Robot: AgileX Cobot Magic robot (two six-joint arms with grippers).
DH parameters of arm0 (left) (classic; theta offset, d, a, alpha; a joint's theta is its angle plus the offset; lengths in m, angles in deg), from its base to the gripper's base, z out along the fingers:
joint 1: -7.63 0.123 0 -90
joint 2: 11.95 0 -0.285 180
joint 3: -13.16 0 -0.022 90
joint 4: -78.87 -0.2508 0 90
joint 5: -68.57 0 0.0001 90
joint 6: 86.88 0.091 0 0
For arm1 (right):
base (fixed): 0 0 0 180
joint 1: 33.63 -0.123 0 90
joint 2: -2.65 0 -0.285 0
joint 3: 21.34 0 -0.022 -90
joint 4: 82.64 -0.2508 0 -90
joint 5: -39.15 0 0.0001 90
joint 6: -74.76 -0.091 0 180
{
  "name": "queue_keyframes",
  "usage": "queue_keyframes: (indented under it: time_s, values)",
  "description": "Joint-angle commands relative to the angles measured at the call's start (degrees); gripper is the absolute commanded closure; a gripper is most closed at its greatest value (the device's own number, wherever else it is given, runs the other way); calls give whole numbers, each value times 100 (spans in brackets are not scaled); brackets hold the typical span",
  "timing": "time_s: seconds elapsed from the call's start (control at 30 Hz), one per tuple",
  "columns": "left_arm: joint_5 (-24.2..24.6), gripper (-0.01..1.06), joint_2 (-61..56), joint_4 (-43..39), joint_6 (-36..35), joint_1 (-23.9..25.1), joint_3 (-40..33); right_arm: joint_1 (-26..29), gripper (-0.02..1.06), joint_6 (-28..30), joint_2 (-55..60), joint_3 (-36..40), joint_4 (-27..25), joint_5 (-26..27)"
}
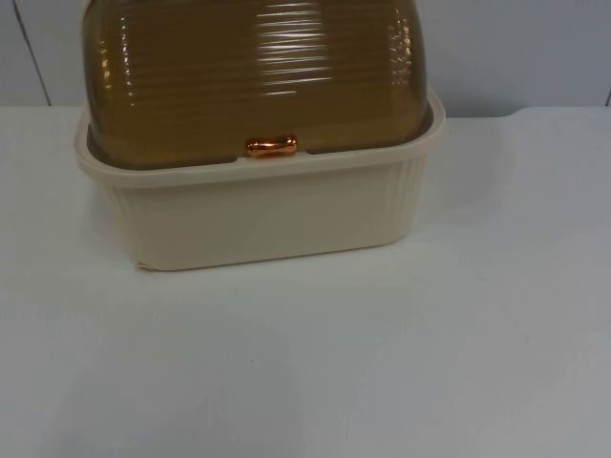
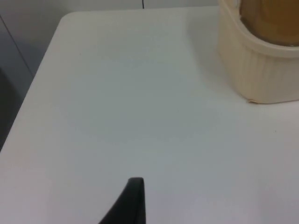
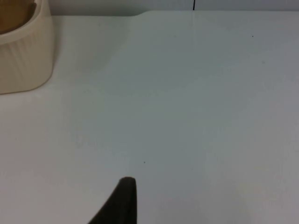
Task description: Open the box lid with the left hand, place the block into the box with the right hand, then close the box lid with the left hand.
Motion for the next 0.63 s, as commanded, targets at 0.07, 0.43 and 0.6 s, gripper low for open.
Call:
queue_keyframes:
  time_s: [0.07, 0.43, 0.6]
  values:
    - [-57, 0, -13, -21, -46, -25, -26, 28, 2, -49, -11, 9, -12, 69]
    - [-57, 0, -13, -21, -46, -25, -26, 28, 2, -49, -11, 8, -21, 70]
    - [-57, 0, -13, -21, -46, -25, -26, 28, 2, -25, -11, 8, -35, 70]
